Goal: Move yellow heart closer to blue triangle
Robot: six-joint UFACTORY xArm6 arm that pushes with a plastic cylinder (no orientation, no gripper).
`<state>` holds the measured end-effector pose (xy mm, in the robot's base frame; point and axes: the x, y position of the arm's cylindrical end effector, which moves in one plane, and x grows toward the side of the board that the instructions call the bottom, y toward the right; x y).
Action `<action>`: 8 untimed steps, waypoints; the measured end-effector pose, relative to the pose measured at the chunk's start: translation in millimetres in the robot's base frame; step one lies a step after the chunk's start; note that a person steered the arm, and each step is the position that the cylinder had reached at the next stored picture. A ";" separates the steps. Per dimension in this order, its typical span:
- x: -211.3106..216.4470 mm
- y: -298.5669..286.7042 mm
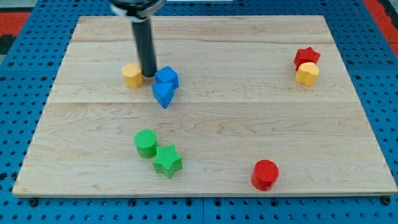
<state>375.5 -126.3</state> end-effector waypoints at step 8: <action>-50.0 21.7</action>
<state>325.5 -104.6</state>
